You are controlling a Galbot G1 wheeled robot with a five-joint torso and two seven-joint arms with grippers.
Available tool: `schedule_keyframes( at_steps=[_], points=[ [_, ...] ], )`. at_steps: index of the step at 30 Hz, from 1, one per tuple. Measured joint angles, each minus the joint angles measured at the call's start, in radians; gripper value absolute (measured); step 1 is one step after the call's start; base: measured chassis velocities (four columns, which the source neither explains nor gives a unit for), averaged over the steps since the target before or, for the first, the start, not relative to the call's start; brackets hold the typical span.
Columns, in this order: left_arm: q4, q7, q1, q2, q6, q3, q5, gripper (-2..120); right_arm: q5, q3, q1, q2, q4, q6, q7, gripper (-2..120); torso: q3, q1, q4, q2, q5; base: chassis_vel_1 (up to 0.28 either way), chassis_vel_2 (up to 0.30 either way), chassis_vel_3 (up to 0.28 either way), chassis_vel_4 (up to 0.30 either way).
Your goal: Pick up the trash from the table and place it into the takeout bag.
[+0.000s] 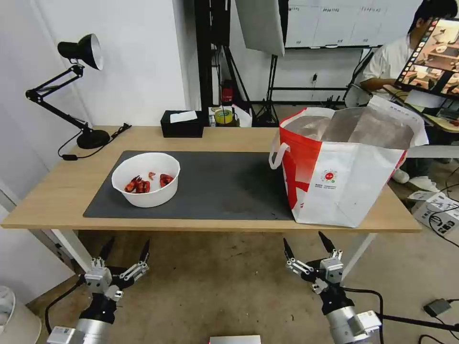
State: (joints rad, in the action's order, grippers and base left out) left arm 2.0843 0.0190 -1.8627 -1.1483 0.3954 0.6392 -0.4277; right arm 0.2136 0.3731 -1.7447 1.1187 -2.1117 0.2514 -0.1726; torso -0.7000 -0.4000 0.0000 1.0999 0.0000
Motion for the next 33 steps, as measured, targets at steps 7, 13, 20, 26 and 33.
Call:
schedule_keyframes(
  at_steps=[7,13,20,26,33],
  points=[
    [0.0,0.0,0.0,-0.001,0.0,0.0,0.002,100,0.0,0.0,0.003,0.0,0.004,-0.004,-0.013,100,0.0,0.0,0.0,0.0,0.0,0.0,0.0,0.0,0.0],
    [0.003,0.0,-0.004,-0.001,0.0,0.004,0.003,100,-0.004,0.0,0.005,0.001,0.003,-0.004,-0.021,100,0.0,0.0,0.0,0.0,0.0,0.0,0.0,0.0,0.0],
    [0.003,0.0,-0.006,-0.003,0.0,0.006,0.004,100,-0.005,-0.001,0.005,0.002,0.002,-0.004,-0.022,100,0.0,0.0,0.0,0.0,0.0,0.0,0.0,0.0,0.0],
    [0.048,-0.029,0.036,0.071,-0.062,0.026,-0.081,100,-0.005,-0.001,0.006,0.002,0.001,-0.004,-0.022,100,0.0,0.0,0.0001,0.0,-0.0001,0.0,0.0,0.0,0.0],
    [0.074,-0.123,0.161,0.283,-0.193,0.051,-0.269,100,-0.005,-0.001,0.006,0.002,0.001,-0.004,-0.022,100,0.0,0.0,0.0001,0.0,-0.0002,0.0,0.0,0.0,0.0]
  ],
)
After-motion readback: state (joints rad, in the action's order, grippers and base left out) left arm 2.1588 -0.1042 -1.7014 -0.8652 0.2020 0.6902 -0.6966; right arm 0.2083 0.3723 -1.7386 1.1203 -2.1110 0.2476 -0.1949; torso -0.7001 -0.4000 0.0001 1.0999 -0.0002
